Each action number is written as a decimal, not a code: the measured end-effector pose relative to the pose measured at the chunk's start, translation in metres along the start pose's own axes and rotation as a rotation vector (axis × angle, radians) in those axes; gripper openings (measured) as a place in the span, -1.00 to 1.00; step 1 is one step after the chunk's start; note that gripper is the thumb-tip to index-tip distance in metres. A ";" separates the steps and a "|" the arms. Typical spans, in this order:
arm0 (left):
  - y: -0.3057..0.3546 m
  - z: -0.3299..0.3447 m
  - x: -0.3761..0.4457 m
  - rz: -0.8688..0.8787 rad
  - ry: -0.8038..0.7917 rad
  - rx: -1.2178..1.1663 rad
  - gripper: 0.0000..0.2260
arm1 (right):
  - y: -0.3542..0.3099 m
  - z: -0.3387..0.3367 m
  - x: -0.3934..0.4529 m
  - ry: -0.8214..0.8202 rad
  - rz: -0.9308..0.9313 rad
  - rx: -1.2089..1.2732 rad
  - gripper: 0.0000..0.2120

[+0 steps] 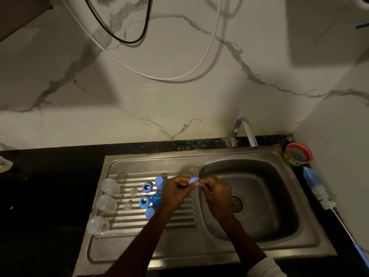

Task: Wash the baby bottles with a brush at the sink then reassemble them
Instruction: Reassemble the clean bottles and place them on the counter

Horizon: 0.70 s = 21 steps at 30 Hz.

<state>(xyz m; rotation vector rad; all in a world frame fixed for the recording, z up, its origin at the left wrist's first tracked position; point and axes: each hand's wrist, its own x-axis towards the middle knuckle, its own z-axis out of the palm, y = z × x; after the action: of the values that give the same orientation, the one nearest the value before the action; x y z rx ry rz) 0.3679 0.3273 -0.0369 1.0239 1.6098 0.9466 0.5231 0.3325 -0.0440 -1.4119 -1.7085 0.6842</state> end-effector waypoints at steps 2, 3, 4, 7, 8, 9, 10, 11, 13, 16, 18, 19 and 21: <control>-0.006 0.005 0.004 -0.021 0.032 -0.059 -0.55 | -0.002 -0.002 0.000 -0.003 -0.007 0.014 -0.90; -0.005 0.004 0.003 -0.038 -0.002 -0.081 -0.55 | -0.003 -0.002 -0.001 -0.003 -0.005 0.018 -0.87; -0.002 0.002 0.001 -0.065 -0.047 -0.124 -0.63 | -0.003 -0.001 -0.002 -0.007 0.009 0.018 -0.80; -0.005 -0.003 0.002 -0.068 -0.068 -0.140 -0.83 | 0.001 0.004 -0.008 -0.027 0.045 -0.014 -0.68; -0.004 -0.002 0.003 -0.040 -0.034 -0.097 -0.89 | 0.004 0.004 -0.008 -0.029 0.051 -0.012 -0.71; -0.003 -0.004 0.001 -0.001 -0.025 -0.043 -0.91 | 0.006 0.003 -0.007 -0.029 0.055 -0.005 -0.74; -0.002 -0.004 0.001 0.035 -0.031 -0.015 -0.90 | 0.007 0.002 -0.005 -0.024 0.054 0.003 -0.77; -0.002 -0.004 0.000 0.061 -0.042 0.016 -0.89 | 0.008 -0.001 -0.002 -0.023 0.051 0.013 -0.80; 0.001 -0.006 -0.002 0.110 -0.046 0.055 -0.87 | 0.012 -0.006 0.002 -0.040 0.067 0.051 -0.84; -0.002 -0.004 -0.002 0.142 -0.016 0.095 -0.86 | 0.014 -0.006 0.002 -0.065 0.126 0.095 -0.86; -0.004 -0.002 -0.003 0.107 0.026 0.091 -0.88 | 0.010 -0.002 -0.002 -0.048 0.126 0.113 -0.84; -0.004 0.000 -0.003 0.078 0.048 0.088 -0.88 | 0.005 -0.001 -0.004 -0.042 0.115 0.109 -0.82; -0.002 0.001 -0.004 0.033 0.075 0.060 -0.87 | -0.003 0.001 -0.009 -0.038 0.112 0.086 -0.81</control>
<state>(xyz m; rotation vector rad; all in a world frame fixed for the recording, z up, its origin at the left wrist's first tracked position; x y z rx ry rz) 0.3694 0.3228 -0.0372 1.0697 1.6969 0.9741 0.5210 0.3235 -0.0447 -1.4510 -1.6184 0.8413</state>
